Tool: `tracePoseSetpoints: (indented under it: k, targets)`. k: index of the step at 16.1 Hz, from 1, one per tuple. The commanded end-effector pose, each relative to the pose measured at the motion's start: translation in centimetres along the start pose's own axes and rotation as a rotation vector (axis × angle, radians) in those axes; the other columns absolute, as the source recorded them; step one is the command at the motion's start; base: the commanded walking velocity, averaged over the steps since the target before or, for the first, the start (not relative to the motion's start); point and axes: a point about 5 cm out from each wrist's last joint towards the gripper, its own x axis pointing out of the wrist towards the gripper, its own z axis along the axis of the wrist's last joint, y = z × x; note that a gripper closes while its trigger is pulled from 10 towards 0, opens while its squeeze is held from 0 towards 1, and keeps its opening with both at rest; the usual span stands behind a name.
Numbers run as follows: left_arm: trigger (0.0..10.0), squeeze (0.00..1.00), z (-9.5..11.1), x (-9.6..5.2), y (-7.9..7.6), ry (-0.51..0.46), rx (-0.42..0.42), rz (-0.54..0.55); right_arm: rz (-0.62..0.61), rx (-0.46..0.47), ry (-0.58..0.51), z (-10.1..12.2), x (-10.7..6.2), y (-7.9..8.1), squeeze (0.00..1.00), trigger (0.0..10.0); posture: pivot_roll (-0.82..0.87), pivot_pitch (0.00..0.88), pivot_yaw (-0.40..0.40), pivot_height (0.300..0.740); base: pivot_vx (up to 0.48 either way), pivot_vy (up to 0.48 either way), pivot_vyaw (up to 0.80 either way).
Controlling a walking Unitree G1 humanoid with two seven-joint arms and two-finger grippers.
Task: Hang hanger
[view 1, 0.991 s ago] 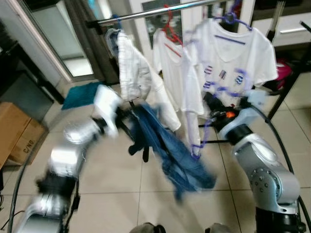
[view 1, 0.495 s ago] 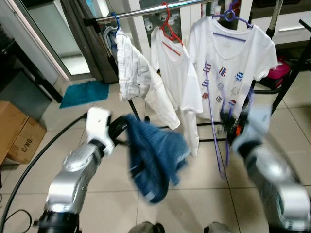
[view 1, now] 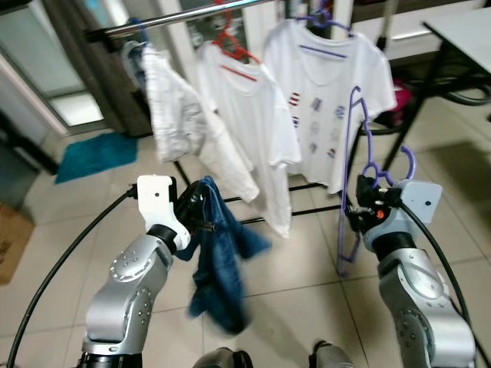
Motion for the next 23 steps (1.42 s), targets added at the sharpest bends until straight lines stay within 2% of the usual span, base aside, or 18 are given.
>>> tracePoseSetpoints:
  k: [1,4,6,9,11,13,15,18,19,20,23]
  targets:
    - [10.0,0.0,0.6,-0.1,-0.4,-0.03,0.021,-0.002,0.009,0.019,-0.074,0.7,0.1,0.2,0.0,10.0,-0.08,0.083,0.198,0.74,0.0,0.0,-0.8]
    - [10.0,0.0,0.6,0.1,-0.6,-0.028,0.023,-0.01,0.05,0.034,-0.082,0.8,-0.2,0.8,0.0,10.0,-0.09,0.081,0.202,0.74,0.0,0.0,-0.8]
    - [10.0,0.0,0.6,0.4,-0.6,-0.023,0.02,-0.016,-0.02,0.106,-0.061,0.5,0.2,-0.2,0.0,10.0,-0.1,0.095,0.199,0.74,0.0,0.0,-0.8]
    - [10.0,0.0,0.7,0.4,-0.7,-0.023,-0.023,-0.008,-0.03,0.093,-0.073,0.6,0.1,-0.2,0.0,10.0,-0.1,0.106,0.204,0.74,0.0,0.0,-0.8]
    - [10.0,0.0,0.4,0.6,-1.0,-0.023,-0.008,-0.03,-0.047,0.075,-0.048,0.3,0.3,-0.4,0.0,10.0,-0.11,0.094,0.221,0.74,0.0,0.0,-0.77]
    - [10.0,0.0,0.7,0.8,-1.1,-0.031,0.014,-0.054,-0.07,0.002,-0.047,0.4,0.4,-0.5,0.0,10.0,-0.11,0.089,0.231,0.74,0.0,0.0,-0.76]
    - [10.0,0.0,1.1,1.1,-1.1,-0.043,0.033,-0.068,-0.013,0.041,-0.075,0.7,0.4,0.3,0.0,10.0,-0.1,0.122,0.217,0.74,0.0,0.0,-0.77]
    - [10.0,0.0,0.4,0.4,-1.0,-0.03,0.018,-0.042,-0.048,0.092,-0.116,1.1,0.1,-0.1,0.0,10.0,-0.11,0.123,0.223,0.74,0.0,0.0,-0.79]
    - [10.0,0.0,0.1,0.3,-1.2,-0.022,0.015,-0.048,-0.05,0.072,-0.116,1.2,0.3,-0.1,0.0,10.0,-0.11,0.115,0.223,0.74,0.0,0.0,-0.79]
    - [10.0,0.0,0.1,0.4,-1.5,-0.025,0.01,-0.062,-0.037,0.011,-0.109,1.2,0.6,0.2,0.0,10.0,-0.11,0.113,0.209,0.74,0.0,0.0,-0.79]
    - [10.0,0.0,0.3,0.3,-1.0,-0.044,-0.038,-0.011,0.079,-0.027,-0.014,0.6,1.0,1.3,0.0,10.0,-0.12,0.124,0.15,0.74,0.0,0.0,-0.78]
